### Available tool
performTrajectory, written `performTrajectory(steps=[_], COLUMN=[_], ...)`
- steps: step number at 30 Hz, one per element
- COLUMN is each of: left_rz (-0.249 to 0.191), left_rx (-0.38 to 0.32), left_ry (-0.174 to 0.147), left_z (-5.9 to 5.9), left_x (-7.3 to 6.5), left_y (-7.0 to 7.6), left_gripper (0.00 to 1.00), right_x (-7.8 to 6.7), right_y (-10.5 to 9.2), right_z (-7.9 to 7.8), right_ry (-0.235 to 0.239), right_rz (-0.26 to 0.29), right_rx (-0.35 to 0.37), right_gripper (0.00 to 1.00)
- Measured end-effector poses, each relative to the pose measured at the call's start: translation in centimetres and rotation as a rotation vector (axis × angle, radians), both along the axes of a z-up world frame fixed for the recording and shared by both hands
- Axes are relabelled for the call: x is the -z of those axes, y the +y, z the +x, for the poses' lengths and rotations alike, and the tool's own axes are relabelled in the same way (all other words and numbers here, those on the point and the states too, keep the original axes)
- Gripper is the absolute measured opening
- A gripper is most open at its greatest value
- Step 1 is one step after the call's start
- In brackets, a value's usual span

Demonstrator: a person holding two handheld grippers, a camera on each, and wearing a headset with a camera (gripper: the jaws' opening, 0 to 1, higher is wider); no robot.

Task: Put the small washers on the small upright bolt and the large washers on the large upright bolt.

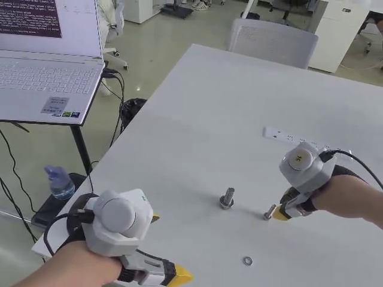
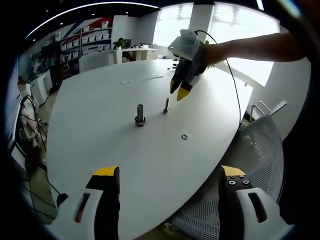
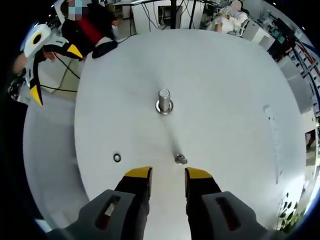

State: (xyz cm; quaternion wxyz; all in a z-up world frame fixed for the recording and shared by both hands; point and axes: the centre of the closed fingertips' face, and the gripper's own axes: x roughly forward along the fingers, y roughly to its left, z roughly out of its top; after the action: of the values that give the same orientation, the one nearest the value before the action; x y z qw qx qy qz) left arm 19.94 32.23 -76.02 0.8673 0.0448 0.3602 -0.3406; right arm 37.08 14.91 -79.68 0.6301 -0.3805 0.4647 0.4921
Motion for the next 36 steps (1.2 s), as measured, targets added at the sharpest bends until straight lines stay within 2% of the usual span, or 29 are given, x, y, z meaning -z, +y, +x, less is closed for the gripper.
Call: performTrajectory(steps=[3,7,11,18,24,27,36], left_rz=[-0.023,0.002,0.006,0.004,0.001,0.004,0.004], left_rx=[-0.028,-0.012,-0.021,-0.006,-0.009,-0.004,0.005], left_ry=[0.004,-0.003,-0.014,-0.004,-0.003,-0.001,0.006], left_z=[0.2,0.1,0.3,-0.1,0.1,0.2,0.1], left_x=[-0.3,-0.2,-0.2,0.1,0.1,0.1,0.3], left_y=[0.3,0.3,0.3,-0.3,-0.3,-0.4,-0.5], left_gripper=[0.81,0.81,0.85,0.85,0.85,0.85,0.84], right_x=[0.0,0.2,0.3,0.3,0.7,1.0,1.6], right_y=[0.0,0.1,0.2,0.4,0.5,0.7,1.3], right_z=[-0.7,-1.5,-2.3,-4.1,-5.9,-6.9,-8.9], right_ry=[0.003,0.013,0.018,0.021,0.024,0.047,0.078], right_rz=[0.0,0.006,0.01,0.008,-0.009,0.003,0.016], right_rx=[-0.012,-0.018,-0.021,-0.036,-0.066,-0.06,-0.063], right_gripper=[0.27,0.27,0.27,0.27,0.27,0.27,0.27])
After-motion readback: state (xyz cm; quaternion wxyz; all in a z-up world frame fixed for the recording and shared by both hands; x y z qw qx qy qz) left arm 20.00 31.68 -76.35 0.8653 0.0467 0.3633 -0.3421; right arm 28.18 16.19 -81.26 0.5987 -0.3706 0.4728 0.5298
